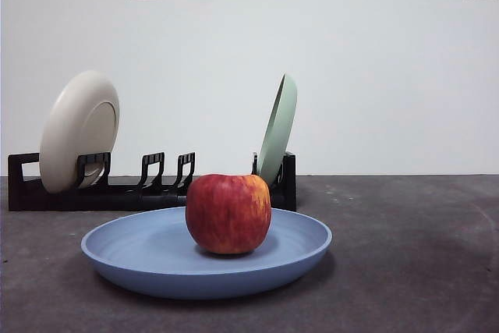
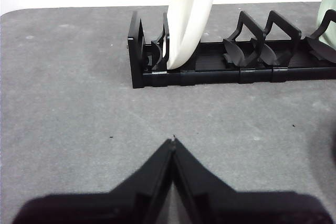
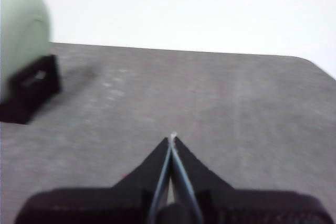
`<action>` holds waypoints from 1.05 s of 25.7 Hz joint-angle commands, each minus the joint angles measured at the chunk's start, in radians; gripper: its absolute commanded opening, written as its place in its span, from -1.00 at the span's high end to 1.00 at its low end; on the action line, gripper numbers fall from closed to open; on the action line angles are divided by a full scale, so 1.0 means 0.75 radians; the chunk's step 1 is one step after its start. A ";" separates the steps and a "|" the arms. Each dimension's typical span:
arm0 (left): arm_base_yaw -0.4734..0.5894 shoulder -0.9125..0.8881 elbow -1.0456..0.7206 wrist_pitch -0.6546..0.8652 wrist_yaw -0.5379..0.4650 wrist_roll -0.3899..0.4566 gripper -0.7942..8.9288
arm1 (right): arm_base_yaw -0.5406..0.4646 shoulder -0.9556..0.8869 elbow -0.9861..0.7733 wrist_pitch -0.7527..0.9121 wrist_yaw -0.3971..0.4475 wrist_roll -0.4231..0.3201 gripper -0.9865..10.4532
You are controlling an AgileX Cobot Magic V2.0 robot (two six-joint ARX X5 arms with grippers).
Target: Take the blue plate from the plate rack,put the plate on the table,take the apple from the table,put the apple in the plate
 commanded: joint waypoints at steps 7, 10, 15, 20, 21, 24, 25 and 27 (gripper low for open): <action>0.004 0.001 -0.013 0.006 -0.001 -0.013 0.84 | -0.014 -0.094 -0.044 -0.181 0.034 -0.033 0.82; 0.004 0.001 -0.013 0.007 -0.001 -0.013 0.84 | -0.021 -0.100 -0.044 -0.180 0.031 -0.030 0.82; 0.004 0.001 -0.013 0.007 -0.001 -0.013 0.84 | -0.021 -0.099 -0.044 -0.180 0.032 -0.031 0.82; 0.004 0.001 -0.013 0.007 -0.001 -0.012 0.84 | -0.021 -0.098 -0.044 -0.180 0.032 -0.031 0.82; 0.004 0.001 -0.013 0.007 -0.001 -0.013 0.84 | -0.021 -0.098 -0.044 -0.180 0.032 -0.031 0.82; 0.004 0.001 -0.013 0.007 -0.001 -0.013 0.84 | -0.021 -0.098 -0.044 -0.180 0.032 -0.031 0.82; 0.004 0.001 -0.013 0.007 -0.001 -0.013 0.84 | -0.021 -0.098 -0.044 -0.180 0.031 -0.031 0.82; 0.004 0.001 -0.013 0.007 -0.001 -0.013 0.84 | -0.021 -0.098 -0.044 -0.180 0.032 -0.031 0.82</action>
